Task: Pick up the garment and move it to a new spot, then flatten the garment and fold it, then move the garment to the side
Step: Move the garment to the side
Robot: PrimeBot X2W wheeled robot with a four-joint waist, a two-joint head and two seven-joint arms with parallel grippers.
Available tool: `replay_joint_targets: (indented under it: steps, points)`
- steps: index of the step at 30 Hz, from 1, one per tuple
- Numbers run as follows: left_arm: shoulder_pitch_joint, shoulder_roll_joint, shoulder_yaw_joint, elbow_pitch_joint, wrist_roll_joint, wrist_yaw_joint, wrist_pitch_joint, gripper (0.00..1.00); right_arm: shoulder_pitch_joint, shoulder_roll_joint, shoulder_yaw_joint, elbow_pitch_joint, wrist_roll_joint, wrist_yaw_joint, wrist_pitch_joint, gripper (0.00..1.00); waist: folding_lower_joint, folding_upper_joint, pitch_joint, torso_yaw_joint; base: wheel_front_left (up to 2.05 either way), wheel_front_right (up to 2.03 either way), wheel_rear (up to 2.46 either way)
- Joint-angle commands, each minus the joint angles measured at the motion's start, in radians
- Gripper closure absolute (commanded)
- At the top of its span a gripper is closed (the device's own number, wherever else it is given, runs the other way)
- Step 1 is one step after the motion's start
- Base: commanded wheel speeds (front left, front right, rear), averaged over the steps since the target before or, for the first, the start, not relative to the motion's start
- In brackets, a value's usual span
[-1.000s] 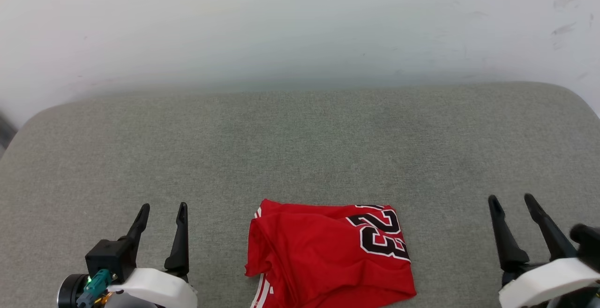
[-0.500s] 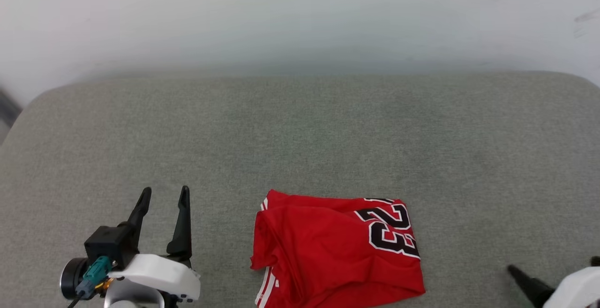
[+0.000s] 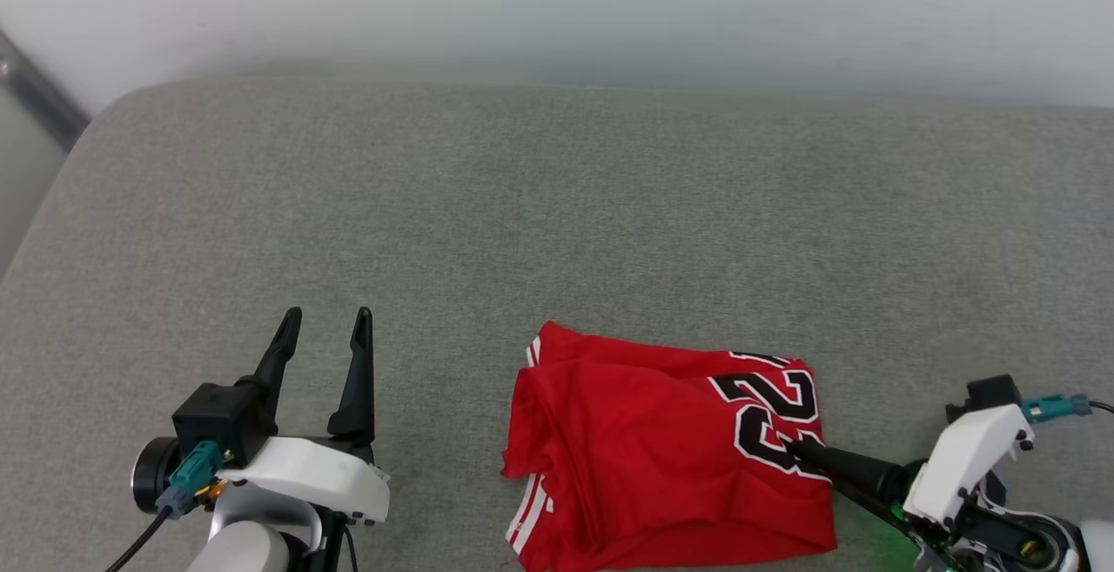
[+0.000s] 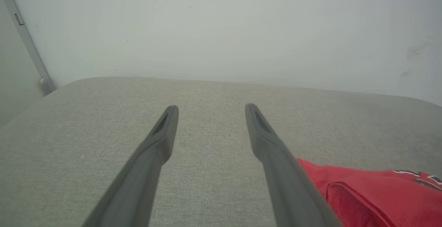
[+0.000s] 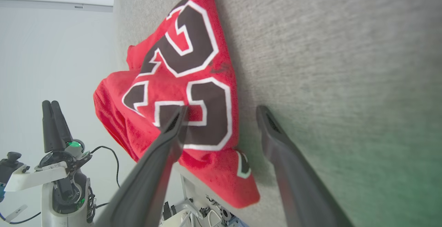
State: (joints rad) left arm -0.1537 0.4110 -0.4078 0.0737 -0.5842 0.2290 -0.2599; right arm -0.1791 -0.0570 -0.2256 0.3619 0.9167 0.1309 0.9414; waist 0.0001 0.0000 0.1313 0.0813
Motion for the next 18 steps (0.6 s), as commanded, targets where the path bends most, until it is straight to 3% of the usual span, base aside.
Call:
replay_joint_targets:
  steps: [1,4,5,6,7,12,18]
  points:
    - [-0.015,-0.005,0.003,0.006,0.007,-0.006,-0.006,0.00,-0.020,0.007,0.017,0.018,0.020,0.000,0.003,0.00,-0.0001,0.0000,0.015,0.018,0.00,0.00,0.00]
    - [-0.025,-0.011,0.004,0.013,0.015,-0.017,-0.006,0.00,-0.038,0.009,0.049,0.045,0.024,-0.001,0.003,0.02,-0.0001,0.0000,0.022,0.031,0.00,0.00,0.00]
    - [-0.027,-0.012,0.003,0.016,0.022,-0.019,-0.006,0.00,-0.041,0.008,0.059,0.054,0.025,-0.001,0.003,0.54,-0.0001,0.0000,0.023,0.035,0.00,0.00,0.00]
    - [-0.029,-0.015,0.002,0.020,0.024,-0.024,-0.007,0.00,-0.044,0.009,0.068,0.058,0.026,-0.001,0.002,0.83,-0.0001,0.0000,0.022,0.038,0.00,0.00,0.00]
    - [-0.031,-0.019,0.002,0.022,0.029,-0.025,-0.007,0.00,-0.047,0.009,0.075,0.058,0.026,-0.001,-0.003,1.00,-0.0001,0.0000,0.021,0.041,0.00,0.00,0.00]
    - [-0.012,-0.031,0.011,0.035,0.041,-0.035,-0.007,0.00,-0.061,-0.005,0.110,0.033,0.017,0.000,-0.033,1.00,-0.0001,0.0000,-0.002,0.042,0.00,0.00,0.00]
    - [0.015,-0.037,0.022,0.038,0.053,-0.043,-0.007,0.00,-0.059,-0.086,0.203,-0.024,-0.100,0.000,-0.119,1.00,-0.0001,0.0000,-0.033,0.002,0.00,0.00,0.00]
